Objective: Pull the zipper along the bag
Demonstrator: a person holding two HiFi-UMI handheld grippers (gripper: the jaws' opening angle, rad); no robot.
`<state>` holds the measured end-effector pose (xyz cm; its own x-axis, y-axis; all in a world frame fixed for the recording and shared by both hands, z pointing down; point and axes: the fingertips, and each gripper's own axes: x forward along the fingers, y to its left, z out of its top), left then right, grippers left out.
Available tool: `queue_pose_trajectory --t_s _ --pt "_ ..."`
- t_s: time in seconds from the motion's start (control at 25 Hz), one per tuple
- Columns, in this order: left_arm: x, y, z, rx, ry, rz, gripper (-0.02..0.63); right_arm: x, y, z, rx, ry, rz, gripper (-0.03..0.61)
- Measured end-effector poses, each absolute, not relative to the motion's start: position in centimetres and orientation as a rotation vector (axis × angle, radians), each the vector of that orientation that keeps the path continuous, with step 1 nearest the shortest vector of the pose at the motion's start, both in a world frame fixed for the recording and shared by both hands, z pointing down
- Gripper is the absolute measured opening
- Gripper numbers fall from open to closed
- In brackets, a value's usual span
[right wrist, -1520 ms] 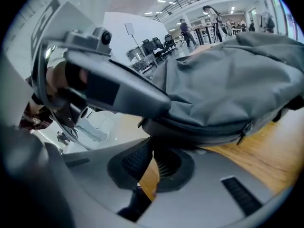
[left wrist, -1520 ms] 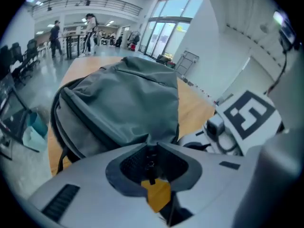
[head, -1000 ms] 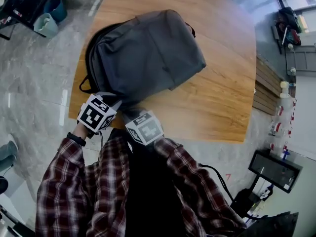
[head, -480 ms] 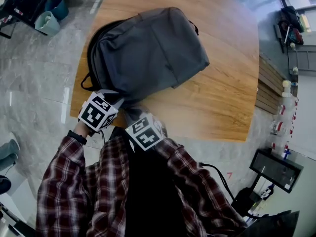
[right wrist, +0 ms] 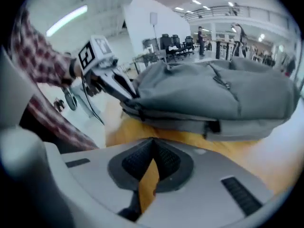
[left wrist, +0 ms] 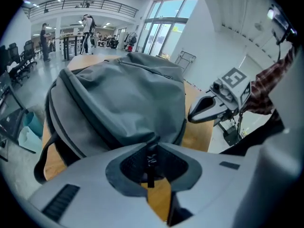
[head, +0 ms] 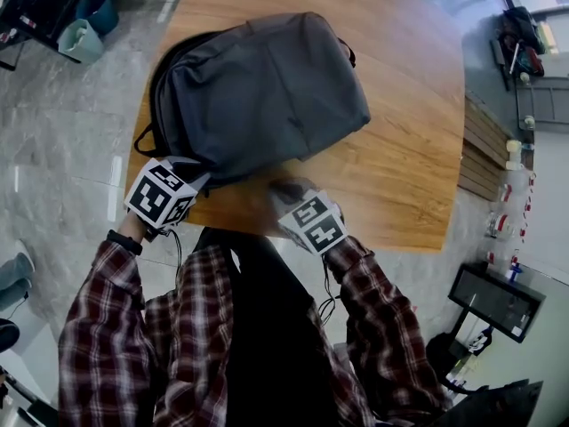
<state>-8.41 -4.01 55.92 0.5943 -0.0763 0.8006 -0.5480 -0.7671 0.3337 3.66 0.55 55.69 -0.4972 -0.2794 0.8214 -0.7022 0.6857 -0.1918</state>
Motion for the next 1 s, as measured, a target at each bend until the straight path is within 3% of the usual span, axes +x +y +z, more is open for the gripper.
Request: queue_pose_trajectory --t_s 0.12,0.2,0.32,0.6,0.76,1.0 --pt "-8.2 -3.9 55.8 2.246 -0.482 1.076 0.074 -3.0 1.9 54.6 0.652 -2.236 0.896 0.027" --pt "-8.1 -4.0 55.8 2.233 -0.479 1.06 0.074 -6.6 2.4 55.3 0.637 -2.245 0.967 0.089" --pt "-7.9 -3.9 55.8 2.226 -0.475 1.058 0.074 -9.2 2.1 57.1 0.732 -2.176 1.025 0.098" --pt "-8.3 -3.9 55.7 2.233 -0.472 1.042 0.074 -10.1 0.6 58.3 0.927 -2.106 1.193 0.094" --pt "-8.3 -4.1 55.6 2.237 -0.485 1.007 0.074 -10.8 0.1 58.8 0.973 -2.071 1.187 0.019" --pt "-8.2 -3.9 55.4 2.351 -0.483 1.054 0.075 -10.1 0.6 58.2 0.941 -2.053 1.144 0.015"
